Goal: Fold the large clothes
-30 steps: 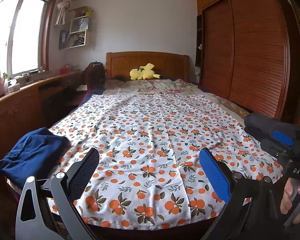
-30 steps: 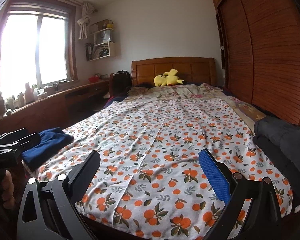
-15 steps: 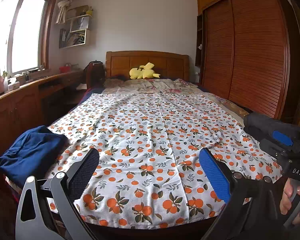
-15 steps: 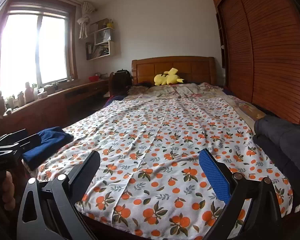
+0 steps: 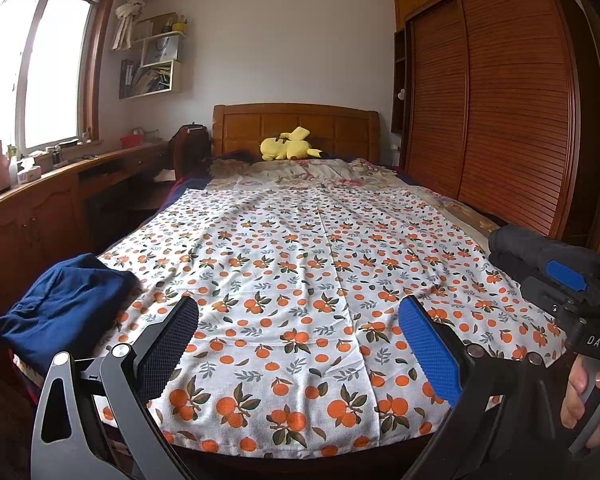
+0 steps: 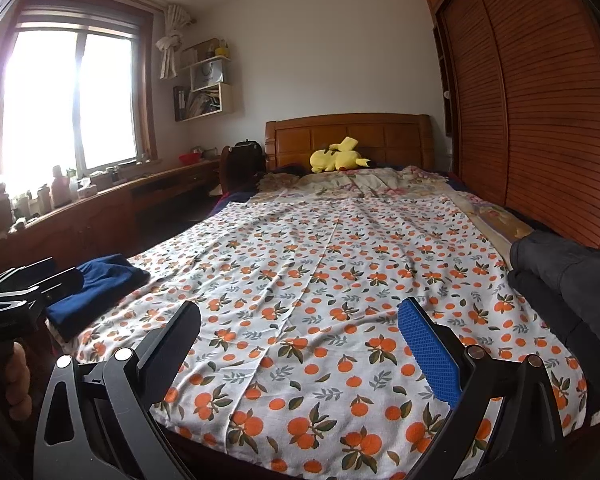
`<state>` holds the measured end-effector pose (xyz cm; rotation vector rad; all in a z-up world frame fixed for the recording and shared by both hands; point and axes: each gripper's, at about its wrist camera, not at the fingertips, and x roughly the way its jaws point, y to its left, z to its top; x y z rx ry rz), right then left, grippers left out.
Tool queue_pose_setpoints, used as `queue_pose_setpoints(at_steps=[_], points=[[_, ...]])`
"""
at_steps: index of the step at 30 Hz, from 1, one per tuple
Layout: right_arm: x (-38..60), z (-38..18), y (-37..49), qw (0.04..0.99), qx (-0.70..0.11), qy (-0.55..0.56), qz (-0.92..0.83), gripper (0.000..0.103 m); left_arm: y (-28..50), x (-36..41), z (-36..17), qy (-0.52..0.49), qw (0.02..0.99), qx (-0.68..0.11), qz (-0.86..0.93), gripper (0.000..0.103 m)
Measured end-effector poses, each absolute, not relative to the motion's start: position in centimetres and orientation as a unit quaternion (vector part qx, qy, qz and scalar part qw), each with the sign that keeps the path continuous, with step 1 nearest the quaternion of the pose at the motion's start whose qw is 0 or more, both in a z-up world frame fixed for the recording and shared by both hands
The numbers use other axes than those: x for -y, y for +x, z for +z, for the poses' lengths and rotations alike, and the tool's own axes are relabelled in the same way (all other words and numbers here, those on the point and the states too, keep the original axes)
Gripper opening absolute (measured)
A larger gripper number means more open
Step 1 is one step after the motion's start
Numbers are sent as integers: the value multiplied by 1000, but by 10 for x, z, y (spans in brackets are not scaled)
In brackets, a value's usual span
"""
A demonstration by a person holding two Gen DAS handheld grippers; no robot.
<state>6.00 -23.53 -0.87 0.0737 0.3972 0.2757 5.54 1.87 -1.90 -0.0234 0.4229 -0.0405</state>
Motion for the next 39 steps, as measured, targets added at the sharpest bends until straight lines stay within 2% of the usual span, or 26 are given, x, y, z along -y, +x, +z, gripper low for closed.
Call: queue_pose_setpoints(at_steps=[39], points=[[238, -9, 59, 970, -196, 40, 134, 96, 48, -18, -11, -10, 979, -201, -23, 100]])
